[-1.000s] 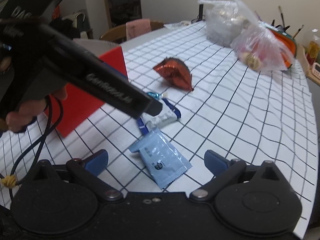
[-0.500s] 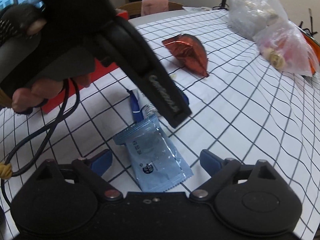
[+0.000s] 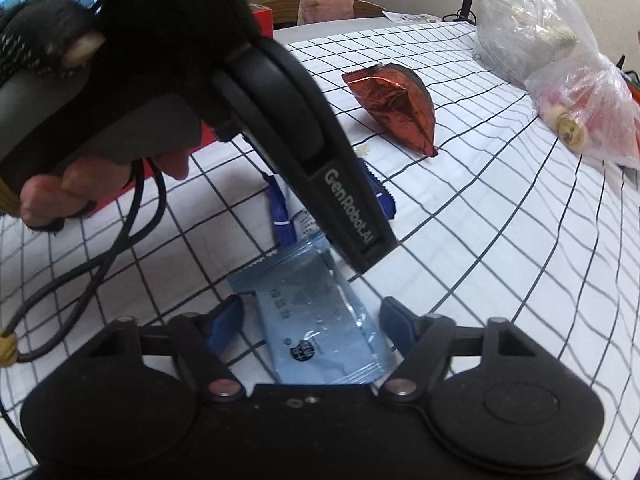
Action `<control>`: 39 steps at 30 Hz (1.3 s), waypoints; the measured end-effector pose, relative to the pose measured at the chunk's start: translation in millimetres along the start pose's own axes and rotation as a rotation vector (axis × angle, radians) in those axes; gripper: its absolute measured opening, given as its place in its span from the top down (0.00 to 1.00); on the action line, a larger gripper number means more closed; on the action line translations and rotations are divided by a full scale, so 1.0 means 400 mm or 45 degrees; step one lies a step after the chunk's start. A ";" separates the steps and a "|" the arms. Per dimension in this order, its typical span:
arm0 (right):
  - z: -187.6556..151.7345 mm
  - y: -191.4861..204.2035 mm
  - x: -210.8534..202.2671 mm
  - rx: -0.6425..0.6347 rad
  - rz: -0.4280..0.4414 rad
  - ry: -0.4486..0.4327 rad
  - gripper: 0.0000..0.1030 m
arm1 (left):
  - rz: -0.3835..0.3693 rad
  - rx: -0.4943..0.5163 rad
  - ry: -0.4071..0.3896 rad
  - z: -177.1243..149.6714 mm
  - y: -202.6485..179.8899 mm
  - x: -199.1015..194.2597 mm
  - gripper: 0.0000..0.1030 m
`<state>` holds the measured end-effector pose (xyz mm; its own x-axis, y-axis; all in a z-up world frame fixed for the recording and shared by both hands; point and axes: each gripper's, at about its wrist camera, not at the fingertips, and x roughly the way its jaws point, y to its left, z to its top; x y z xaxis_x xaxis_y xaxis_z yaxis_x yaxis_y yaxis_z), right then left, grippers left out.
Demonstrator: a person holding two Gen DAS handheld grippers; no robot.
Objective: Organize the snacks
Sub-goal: 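Grasp the white biscuit pack with the left tool while the right tool grasps the light blue packet, then carry the white biscuit pack and light blue packet over the red box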
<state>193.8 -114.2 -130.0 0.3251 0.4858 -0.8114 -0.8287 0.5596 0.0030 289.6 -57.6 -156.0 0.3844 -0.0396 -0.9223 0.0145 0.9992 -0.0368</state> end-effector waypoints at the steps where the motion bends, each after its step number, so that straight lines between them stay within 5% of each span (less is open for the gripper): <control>1: -0.001 0.001 -0.002 0.006 0.000 -0.003 0.40 | 0.008 0.007 -0.007 -0.002 -0.002 -0.002 0.38; 5: -0.002 0.003 -0.009 0.049 -0.025 -0.007 0.49 | 0.002 -0.001 -0.019 -0.003 0.004 -0.007 0.51; 24: -0.078 0.029 -0.147 0.411 -0.196 -0.062 0.55 | -0.036 -0.042 -0.121 -0.076 0.014 -0.117 0.52; 39: -0.014 0.092 -0.301 0.553 -0.262 -0.229 0.55 | -0.058 -0.021 -0.304 -0.140 0.049 -0.339 0.52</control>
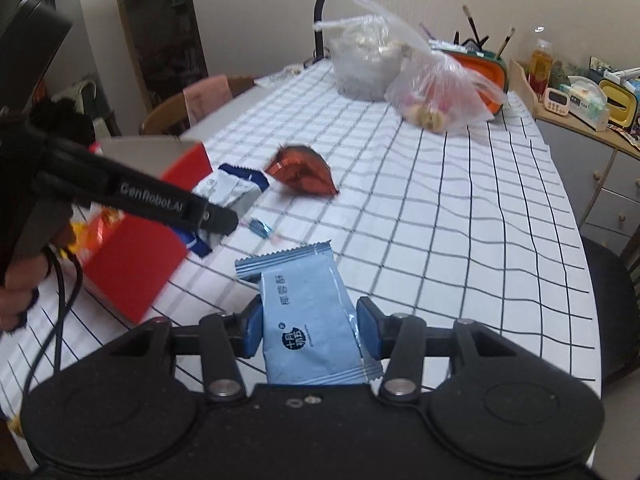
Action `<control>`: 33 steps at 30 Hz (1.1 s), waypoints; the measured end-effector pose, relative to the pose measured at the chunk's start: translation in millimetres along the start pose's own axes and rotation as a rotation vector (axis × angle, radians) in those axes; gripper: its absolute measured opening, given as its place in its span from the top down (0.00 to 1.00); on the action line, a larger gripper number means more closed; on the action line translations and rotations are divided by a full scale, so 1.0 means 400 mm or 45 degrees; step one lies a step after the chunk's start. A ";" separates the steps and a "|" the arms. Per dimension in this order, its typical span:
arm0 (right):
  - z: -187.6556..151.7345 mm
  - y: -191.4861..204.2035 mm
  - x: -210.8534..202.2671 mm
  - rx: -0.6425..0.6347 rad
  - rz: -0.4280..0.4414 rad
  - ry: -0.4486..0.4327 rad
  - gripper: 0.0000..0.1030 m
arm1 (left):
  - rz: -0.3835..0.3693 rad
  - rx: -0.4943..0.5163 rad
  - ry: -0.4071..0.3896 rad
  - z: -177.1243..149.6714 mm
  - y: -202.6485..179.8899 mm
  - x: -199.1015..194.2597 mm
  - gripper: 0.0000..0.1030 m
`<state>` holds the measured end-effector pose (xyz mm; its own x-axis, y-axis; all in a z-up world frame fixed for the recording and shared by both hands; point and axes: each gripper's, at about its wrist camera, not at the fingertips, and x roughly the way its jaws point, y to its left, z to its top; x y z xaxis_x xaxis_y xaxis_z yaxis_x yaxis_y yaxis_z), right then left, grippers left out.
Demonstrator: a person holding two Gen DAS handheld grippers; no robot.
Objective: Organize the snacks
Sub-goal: 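Carry the white biscuit pack and light blue packet over the red box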
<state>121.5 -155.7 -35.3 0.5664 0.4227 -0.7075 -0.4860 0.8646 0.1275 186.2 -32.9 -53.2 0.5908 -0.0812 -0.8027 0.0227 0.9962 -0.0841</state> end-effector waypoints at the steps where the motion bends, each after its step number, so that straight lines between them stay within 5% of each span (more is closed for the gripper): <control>1: 0.006 0.012 -0.009 0.005 0.002 -0.010 0.55 | -0.002 0.002 -0.011 -0.002 0.005 -0.015 0.52; 14: 0.098 0.173 -0.028 0.018 0.059 -0.087 0.55 | 0.040 -0.053 -0.098 -0.026 0.165 -0.156 0.52; 33: 0.197 0.445 0.110 -0.051 0.096 -0.072 0.55 | 0.146 -0.160 -0.128 -0.070 0.476 -0.252 0.52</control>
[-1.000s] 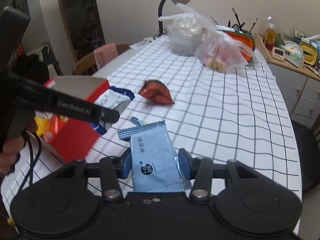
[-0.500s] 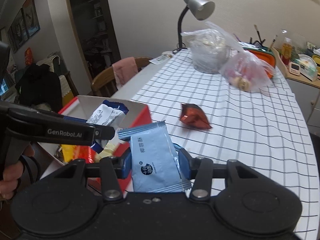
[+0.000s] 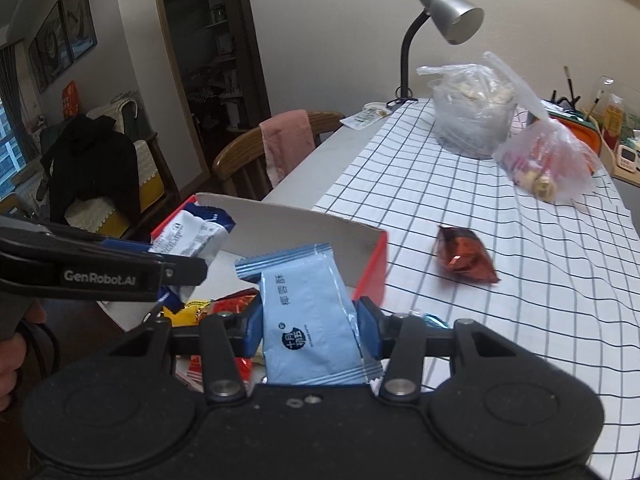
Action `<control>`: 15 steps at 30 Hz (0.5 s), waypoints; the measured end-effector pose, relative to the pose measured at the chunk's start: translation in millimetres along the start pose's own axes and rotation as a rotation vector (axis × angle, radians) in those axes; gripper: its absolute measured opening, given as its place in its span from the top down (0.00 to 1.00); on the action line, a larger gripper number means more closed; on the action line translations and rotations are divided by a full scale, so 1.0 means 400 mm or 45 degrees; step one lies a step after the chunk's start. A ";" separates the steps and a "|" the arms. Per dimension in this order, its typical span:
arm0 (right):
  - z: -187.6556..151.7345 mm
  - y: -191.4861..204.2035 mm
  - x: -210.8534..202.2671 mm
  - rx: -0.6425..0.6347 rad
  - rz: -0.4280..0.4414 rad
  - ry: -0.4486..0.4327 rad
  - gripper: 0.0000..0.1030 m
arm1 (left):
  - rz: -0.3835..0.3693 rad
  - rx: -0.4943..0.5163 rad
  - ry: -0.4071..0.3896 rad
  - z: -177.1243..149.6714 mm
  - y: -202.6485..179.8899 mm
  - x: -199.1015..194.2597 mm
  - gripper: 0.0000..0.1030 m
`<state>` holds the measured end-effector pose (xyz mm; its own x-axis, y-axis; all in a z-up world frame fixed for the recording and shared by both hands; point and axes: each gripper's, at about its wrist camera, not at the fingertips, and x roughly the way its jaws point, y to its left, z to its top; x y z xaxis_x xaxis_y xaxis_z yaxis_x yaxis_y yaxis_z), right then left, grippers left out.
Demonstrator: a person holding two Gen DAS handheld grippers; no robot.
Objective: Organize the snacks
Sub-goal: 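Carry the white biscuit pack and light blue packet over the red box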
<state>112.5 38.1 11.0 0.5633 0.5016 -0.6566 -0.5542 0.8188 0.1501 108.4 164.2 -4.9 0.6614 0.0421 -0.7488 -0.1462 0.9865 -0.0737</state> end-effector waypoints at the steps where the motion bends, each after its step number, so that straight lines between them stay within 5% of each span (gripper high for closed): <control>1: 0.002 0.011 0.012 -0.006 -0.005 0.008 0.55 | 0.006 -0.003 0.003 0.000 0.016 0.002 0.52; 15: -0.012 0.122 0.183 -0.093 -0.064 0.151 0.54 | 0.095 0.009 0.135 -0.026 0.190 0.106 0.52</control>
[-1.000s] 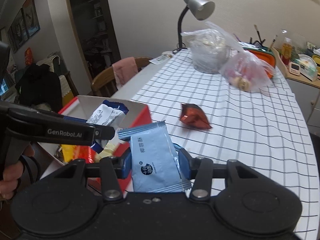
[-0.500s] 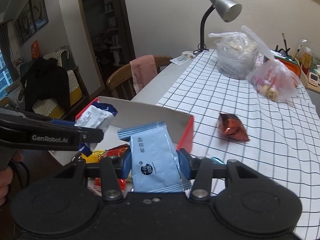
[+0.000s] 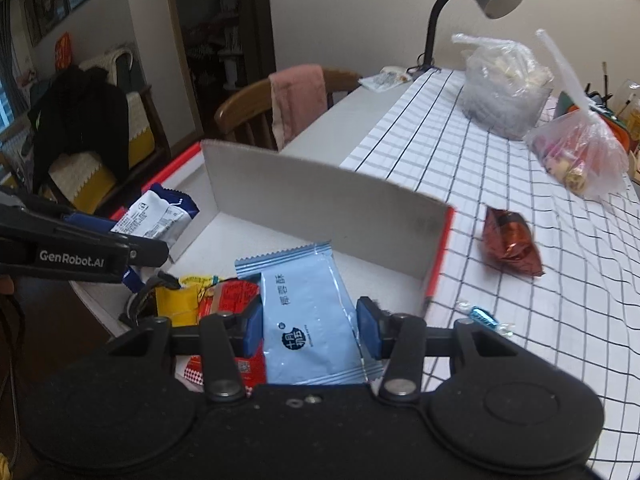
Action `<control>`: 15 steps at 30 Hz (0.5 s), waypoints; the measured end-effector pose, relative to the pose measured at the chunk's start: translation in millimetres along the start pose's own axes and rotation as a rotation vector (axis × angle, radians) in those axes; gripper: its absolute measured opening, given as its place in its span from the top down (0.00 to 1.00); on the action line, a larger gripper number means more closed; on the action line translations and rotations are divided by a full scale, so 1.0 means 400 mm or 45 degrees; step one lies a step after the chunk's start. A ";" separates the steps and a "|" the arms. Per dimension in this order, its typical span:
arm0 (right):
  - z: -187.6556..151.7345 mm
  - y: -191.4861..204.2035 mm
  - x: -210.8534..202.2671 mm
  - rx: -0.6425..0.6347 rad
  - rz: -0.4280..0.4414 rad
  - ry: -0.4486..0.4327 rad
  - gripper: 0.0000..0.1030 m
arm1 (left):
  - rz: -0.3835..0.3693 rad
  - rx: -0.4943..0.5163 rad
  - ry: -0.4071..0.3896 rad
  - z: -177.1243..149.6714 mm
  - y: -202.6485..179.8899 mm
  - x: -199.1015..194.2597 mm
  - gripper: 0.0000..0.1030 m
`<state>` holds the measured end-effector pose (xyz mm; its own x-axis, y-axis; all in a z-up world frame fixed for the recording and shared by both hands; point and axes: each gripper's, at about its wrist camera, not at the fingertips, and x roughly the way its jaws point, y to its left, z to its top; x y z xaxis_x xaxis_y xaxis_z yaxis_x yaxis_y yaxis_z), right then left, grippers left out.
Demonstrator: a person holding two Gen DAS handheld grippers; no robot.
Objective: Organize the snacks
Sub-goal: 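Carry the white biscuit pack and light blue packet over the red box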
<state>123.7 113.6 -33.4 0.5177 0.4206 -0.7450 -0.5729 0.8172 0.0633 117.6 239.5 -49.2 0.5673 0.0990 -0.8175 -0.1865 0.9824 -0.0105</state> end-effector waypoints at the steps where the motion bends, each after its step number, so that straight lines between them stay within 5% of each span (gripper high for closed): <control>1: -0.002 0.009 0.010 -0.013 -0.005 0.009 0.54 | 0.006 0.000 0.010 -0.001 0.007 0.010 0.52; 15: -0.031 0.064 0.081 -0.090 -0.033 0.091 0.55 | 0.001 0.086 0.116 -0.032 -0.007 0.097 0.52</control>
<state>117.9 143.1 -64.1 0.4874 0.3684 -0.7917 -0.6046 0.7965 -0.0017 130.0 238.6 -88.4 0.4912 0.0878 -0.8666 -0.1304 0.9911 0.0265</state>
